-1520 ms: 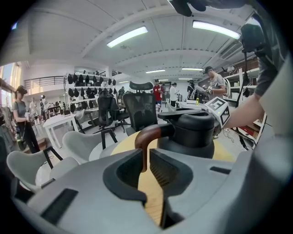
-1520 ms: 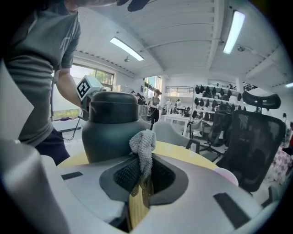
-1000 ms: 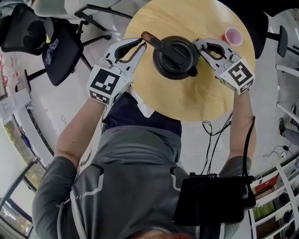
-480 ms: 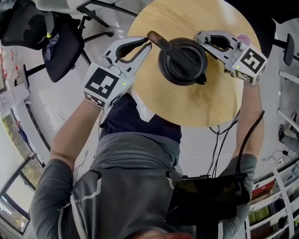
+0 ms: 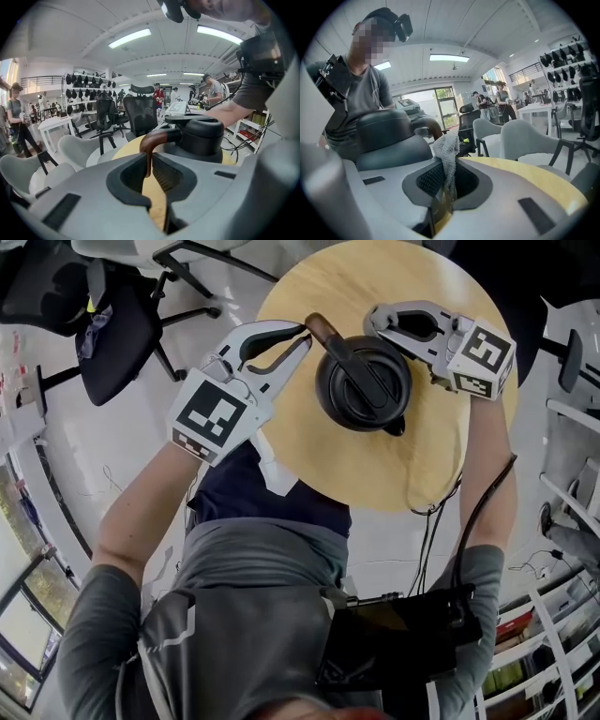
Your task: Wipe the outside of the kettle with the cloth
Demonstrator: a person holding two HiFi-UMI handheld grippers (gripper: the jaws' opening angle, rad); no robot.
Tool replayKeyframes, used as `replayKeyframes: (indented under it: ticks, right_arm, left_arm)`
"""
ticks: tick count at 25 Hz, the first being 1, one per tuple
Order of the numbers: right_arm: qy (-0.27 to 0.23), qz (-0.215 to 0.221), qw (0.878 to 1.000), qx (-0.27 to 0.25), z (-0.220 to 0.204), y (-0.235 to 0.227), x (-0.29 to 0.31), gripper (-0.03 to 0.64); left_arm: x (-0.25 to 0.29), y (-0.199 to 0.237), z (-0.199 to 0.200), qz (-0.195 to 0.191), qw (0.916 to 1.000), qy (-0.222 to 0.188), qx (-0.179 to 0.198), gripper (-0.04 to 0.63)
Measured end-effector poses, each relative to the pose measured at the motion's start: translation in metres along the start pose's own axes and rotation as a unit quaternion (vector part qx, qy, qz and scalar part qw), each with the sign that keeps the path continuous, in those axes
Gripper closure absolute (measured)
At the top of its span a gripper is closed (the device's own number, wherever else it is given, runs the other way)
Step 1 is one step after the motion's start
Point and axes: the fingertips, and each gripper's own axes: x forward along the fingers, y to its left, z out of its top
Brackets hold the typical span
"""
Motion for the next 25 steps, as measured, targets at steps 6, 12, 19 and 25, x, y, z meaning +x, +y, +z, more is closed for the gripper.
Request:
replayKeyframes:
  ticks: [6,12,19,25]
  right_arm:
    - [0.013,0.038,0.999,0.014,0.009,-0.001,0.01,0.563]
    - [0.009,0.067,0.997,0.033,0.012,0.0,0.017,0.563]
    - [-0.007,0.049,0.997,0.056,0.009,-0.005,0.028,0.561]
    - [-0.025,0.01,0.996,0.085,-0.01,-0.024,0.025,0.561]
  left_arm:
    - [0.002,0.003,0.007,-0.018,0.9997,-0.009,0.012,0.559]
    - [0.01,0.004,0.013,-0.031,0.9993,-0.007,0.018,0.56]
    - [0.012,0.007,0.009,-0.06,0.9978,-0.009,0.024,0.56]
    - [0.013,0.005,0.004,-0.085,0.9959,-0.001,0.03,0.549]
